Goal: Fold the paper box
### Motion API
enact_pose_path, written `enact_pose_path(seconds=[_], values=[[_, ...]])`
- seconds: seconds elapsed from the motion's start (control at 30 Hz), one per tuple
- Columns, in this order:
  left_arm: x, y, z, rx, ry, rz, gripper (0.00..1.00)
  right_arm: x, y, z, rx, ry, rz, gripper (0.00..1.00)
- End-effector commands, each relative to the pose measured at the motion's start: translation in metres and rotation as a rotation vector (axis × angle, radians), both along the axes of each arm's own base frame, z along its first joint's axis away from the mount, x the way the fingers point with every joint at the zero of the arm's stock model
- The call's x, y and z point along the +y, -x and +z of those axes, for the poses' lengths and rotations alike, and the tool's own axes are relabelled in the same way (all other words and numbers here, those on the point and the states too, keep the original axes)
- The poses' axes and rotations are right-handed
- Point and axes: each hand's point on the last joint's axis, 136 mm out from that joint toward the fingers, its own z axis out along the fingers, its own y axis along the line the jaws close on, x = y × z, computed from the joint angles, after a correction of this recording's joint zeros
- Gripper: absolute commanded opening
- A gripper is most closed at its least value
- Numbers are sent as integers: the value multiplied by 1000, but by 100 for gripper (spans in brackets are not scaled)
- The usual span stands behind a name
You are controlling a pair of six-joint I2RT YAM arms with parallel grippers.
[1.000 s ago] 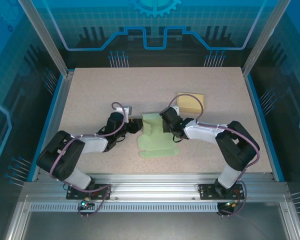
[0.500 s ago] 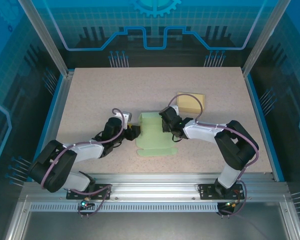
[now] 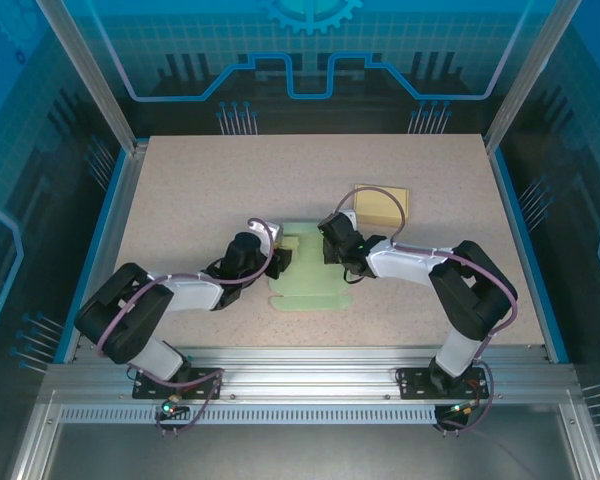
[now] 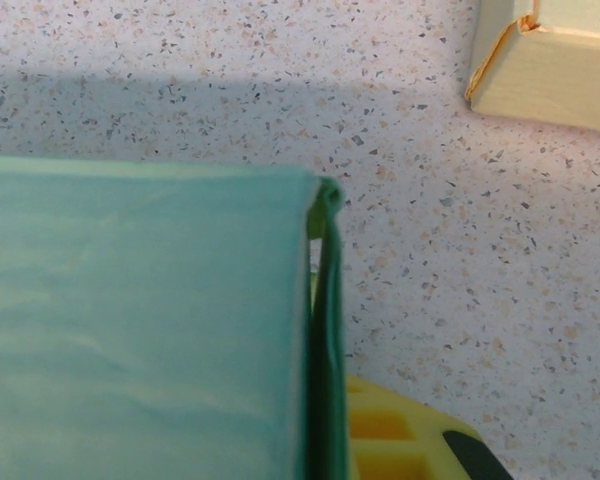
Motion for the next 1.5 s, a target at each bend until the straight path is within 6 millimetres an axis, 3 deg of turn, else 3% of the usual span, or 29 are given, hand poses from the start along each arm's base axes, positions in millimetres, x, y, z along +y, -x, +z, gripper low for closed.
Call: enact_pose_path(seconds=[0.0,0.23,0.63,0.87,1.07,1.47], values=[[4,-24,23,-127,-26,80,41,8,1,5,-9,-28,10,0],[5,-35,18,-181,-141,142,41,12,3,5,-7,-33,16,0],[19,-49,10,-215,-325,341,1,19,6,5,14,-54,12,0],[35,-45,10,-184,-307,482,1,20,2,2,24,-33,-22,0],[56,-49,7,-174,-348,638,1,33,-2,-1,42,-65,-29,0],[63,-52,-20,-78,-325,745,3,51,-5,-10,90,-89,-32,0]])
